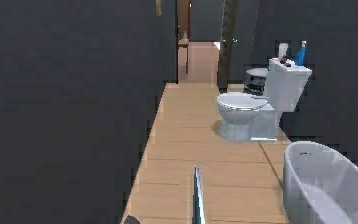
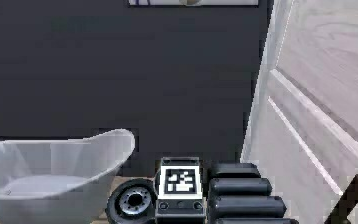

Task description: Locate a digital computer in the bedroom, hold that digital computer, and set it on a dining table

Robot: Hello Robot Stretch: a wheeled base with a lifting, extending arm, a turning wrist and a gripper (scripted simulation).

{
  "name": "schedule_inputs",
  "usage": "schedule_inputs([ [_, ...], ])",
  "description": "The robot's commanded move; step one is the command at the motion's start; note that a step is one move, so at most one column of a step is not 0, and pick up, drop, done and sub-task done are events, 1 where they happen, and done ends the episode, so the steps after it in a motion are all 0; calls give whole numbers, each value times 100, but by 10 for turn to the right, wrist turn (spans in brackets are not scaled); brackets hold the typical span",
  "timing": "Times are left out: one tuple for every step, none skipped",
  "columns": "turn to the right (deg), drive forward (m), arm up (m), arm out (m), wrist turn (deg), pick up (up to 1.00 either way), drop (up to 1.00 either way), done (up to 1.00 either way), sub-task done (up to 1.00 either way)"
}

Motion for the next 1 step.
schedule_inputs([
  [0, 100, 0, 0, 0, 0, 0, 0, 0],
])
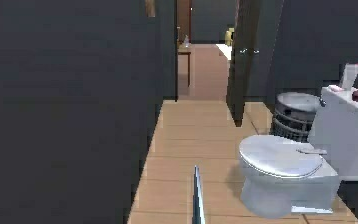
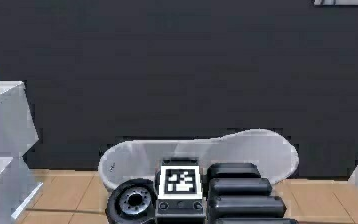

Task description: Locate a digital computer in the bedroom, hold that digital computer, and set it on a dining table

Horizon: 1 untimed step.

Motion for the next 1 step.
schedule_inputs([
  [0, 100, 0, 0, 0, 0, 0, 0, 0],
])
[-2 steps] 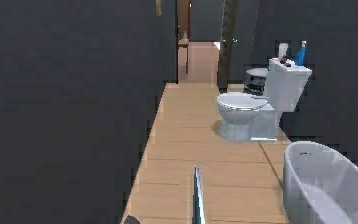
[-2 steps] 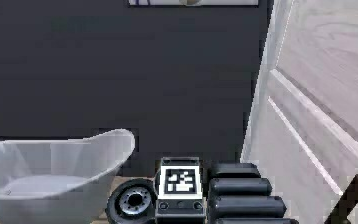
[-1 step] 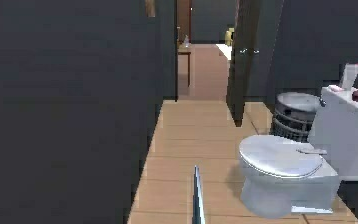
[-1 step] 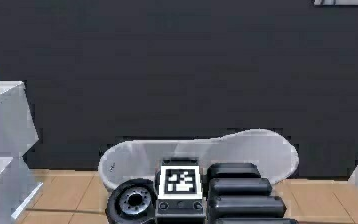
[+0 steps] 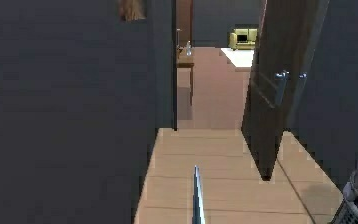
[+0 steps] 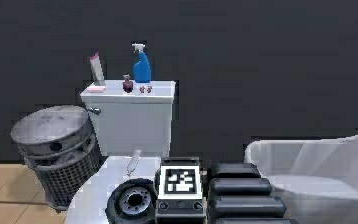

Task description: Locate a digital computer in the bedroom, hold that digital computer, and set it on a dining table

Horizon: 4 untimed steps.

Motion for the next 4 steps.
schedule_inputs([
  [0, 60, 0, 0, 0, 0, 0, 0, 0],
  [150, 0, 0, 0, 0, 0, 0, 0, 0],
  [0, 100, 0, 0, 0, 0, 0, 0, 0],
  [30, 0, 0, 0, 0, 0, 0, 0, 0],
])
